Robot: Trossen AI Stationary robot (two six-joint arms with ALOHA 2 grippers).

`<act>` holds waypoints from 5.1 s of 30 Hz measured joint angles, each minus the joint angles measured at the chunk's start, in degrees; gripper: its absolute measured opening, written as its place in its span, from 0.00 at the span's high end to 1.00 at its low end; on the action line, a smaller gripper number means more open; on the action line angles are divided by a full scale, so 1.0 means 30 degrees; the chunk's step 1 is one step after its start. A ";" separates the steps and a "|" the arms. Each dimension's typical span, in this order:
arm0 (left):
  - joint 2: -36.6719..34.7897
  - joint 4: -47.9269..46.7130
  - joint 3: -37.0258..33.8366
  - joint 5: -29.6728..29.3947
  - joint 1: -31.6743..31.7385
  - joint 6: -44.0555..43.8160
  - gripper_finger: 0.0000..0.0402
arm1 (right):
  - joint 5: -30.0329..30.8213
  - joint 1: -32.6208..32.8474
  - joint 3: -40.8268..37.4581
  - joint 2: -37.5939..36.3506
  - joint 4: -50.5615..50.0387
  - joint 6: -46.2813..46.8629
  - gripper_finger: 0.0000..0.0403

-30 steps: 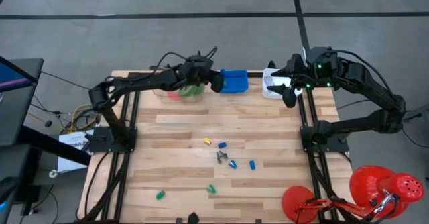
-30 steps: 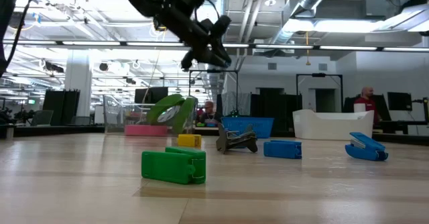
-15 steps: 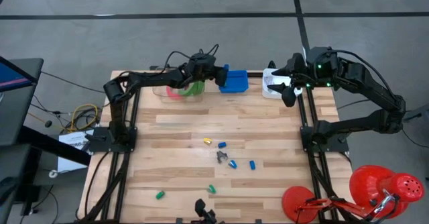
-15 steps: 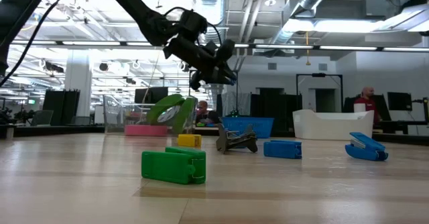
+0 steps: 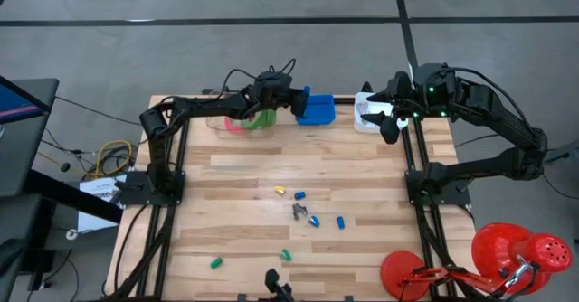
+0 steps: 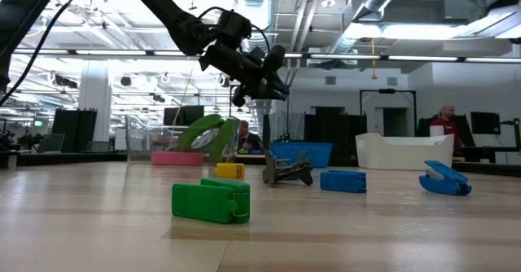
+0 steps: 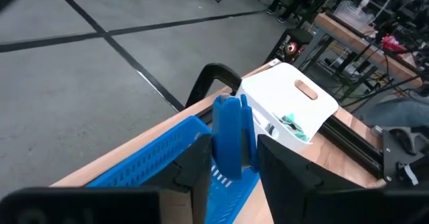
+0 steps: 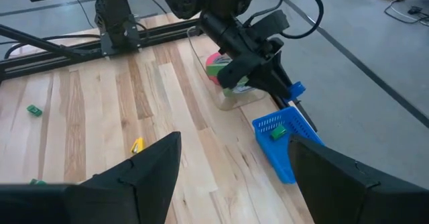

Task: Pick and place Stapler, Stapler remover, tape
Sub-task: Put the blue stapler into the blue bin, then put the yellow stapler into the blue bin

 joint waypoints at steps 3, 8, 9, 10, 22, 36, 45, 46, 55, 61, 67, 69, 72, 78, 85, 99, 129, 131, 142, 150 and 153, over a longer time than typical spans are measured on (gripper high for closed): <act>0.0000 0.0007 0.0000 0.0068 -0.0049 0.0110 0.67 | 0.0000 0.0000 0.0000 0.0000 0.0000 0.0000 0.34; 0.0000 0.0000 0.0000 0.0094 -0.0058 -0.0045 0.52 | 0.0000 -0.0004 0.0000 0.0000 0.0000 -0.0007 0.34; 0.0000 -0.0015 0.0000 0.0211 -0.0058 -0.0291 0.49 | 0.0000 0.0000 0.0000 0.0000 0.0000 -0.0003 0.34; 0.0000 -0.0008 0.0000 0.0416 -0.0058 -0.0483 0.47 | 0.0000 -0.0003 0.0000 0.0000 0.0000 -0.0005 0.34; -0.1761 -0.0522 -0.0015 0.5329 -0.0647 0.0903 0.47 | -0.0007 -0.0003 0.0000 0.0000 0.0000 -0.0011 0.34; -0.6949 -0.5158 -0.0011 0.6317 -0.4426 0.9118 0.49 | -0.0075 0.0015 0.0000 0.0007 0.0007 -0.0168 0.34; -0.7494 -0.9881 -0.0007 0.5994 -0.5417 0.9318 0.49 | -0.0226 0.0028 0.0000 0.0007 -0.0199 -0.0222 0.34; -0.7424 -1.0822 -0.0008 0.5994 -0.5545 0.9744 0.49 | -0.0226 0.0060 0.0000 0.0007 -0.0281 -0.0219 0.34; -0.7271 -1.1897 -0.3412 0.5885 -0.7397 1.2069 0.51 | -0.0216 0.0947 0.0000 0.0007 -0.0357 -0.0229 0.34; -0.7271 -1.1421 -0.4971 0.5224 -0.8635 1.4455 0.49 | -0.0168 0.1309 0.0000 0.0007 -0.0385 -0.0226 0.34; -0.7271 -1.1014 -0.6016 0.4680 -0.9143 1.5752 0.46 | -0.0166 0.1313 0.0000 0.0007 -0.0488 -0.0219 0.34; -0.7271 -1.0572 -0.6314 0.4625 -0.9143 1.5735 0.45 | -0.0160 0.1311 0.0000 0.0007 -0.0488 -0.0219 0.34; -0.7271 -0.9833 -0.6637 0.4488 -0.9129 1.5665 0.44 | -0.0160 0.1311 0.0000 0.0007 -0.0481 -0.0219 0.34; -0.7271 -0.8884 -0.6850 0.3201 -0.9129 1.5601 0.39 | -0.0160 0.1311 0.0000 0.0007 -0.0481 -0.0211 0.34; -0.6475 -0.8298 -0.6831 0.3374 -0.8822 1.4091 0.31 | -0.0160 0.1287 0.0000 0.0007 -0.0470 -0.0215 0.34; -0.3155 -0.7946 -0.6849 0.3641 -0.8859 1.4043 0.32 | -0.0146 0.1231 -0.0007 0.0007 -0.0595 -0.0219 0.34; -0.2397 -0.7869 -0.7176 0.3488 -0.8859 1.4608 0.53 | -0.0073 0.1231 -0.0007 0.0001 -0.0853 -0.0211 0.34; -0.2397 -0.7865 -0.7176 0.3488 -0.8859 1.4608 0.57 | -0.0070 0.1231 -0.0007 0.0003 -0.0852 -0.0211 0.34; -0.2397 -0.7868 -0.7176 0.3197 -0.8859 1.4608 0.73 | -0.0073 0.1231 -0.0007 0.0006 -0.0852 -0.0160 0.34; -0.2397 -0.7861 -0.7176 0.3197 -0.8859 1.4608 0.75 | -0.0073 0.1231 -0.0007 0.0004 -0.0852 -0.0160 0.34; -0.2397 -0.7854 -0.7176 0.3197 -0.8859 1.4608 0.75 | -0.0073 0.1231 -0.0007 0.0005 -0.0852 -0.0165 0.34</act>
